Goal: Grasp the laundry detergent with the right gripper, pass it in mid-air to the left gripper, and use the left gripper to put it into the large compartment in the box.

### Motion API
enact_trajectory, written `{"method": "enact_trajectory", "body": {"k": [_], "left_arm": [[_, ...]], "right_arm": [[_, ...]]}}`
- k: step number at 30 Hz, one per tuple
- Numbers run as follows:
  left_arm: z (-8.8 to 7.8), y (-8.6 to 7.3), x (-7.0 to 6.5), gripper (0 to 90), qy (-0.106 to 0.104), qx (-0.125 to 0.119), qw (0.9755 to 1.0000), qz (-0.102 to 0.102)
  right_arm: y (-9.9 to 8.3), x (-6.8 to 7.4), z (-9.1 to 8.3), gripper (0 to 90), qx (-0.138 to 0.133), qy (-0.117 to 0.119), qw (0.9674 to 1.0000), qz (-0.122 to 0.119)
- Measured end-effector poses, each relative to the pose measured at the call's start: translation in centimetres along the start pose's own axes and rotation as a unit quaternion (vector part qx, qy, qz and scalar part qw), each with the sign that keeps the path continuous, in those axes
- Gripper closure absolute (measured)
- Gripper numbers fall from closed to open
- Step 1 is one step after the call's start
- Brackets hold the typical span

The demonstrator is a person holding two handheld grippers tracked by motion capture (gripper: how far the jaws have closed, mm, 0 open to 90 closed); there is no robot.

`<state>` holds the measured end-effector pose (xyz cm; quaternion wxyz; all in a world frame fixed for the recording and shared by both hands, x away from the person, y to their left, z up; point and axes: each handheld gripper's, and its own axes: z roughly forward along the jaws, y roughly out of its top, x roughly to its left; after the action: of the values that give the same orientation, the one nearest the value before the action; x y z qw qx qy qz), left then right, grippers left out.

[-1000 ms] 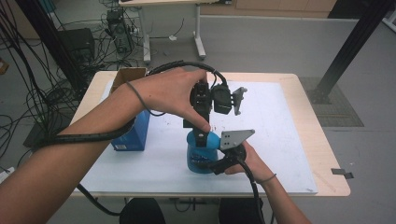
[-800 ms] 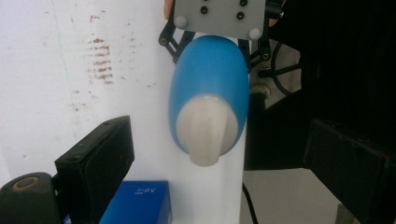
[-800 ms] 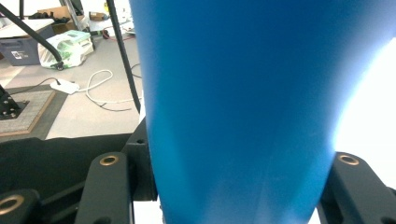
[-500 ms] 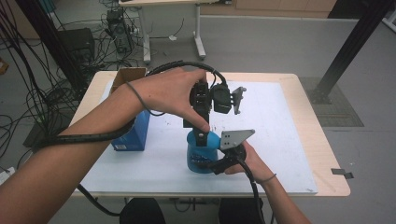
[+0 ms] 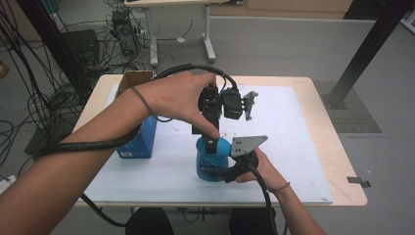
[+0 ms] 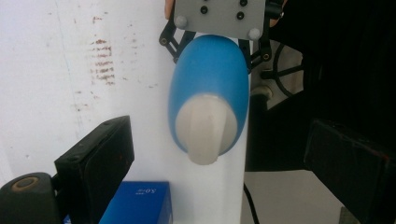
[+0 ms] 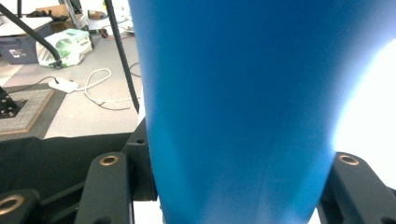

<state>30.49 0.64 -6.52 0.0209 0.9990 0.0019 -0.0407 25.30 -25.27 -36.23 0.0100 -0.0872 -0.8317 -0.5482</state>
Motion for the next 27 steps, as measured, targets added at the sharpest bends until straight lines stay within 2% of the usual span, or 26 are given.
{"method": "enact_trajectory", "body": {"k": [27], "left_arm": [[0.14,0.07,0.02,8.7,0.003,0.001,1.0,-0.001]], "right_arm": [[0.06,0.02,-0.05,42.3,-0.001,0.0,1.0,0.002]]}}
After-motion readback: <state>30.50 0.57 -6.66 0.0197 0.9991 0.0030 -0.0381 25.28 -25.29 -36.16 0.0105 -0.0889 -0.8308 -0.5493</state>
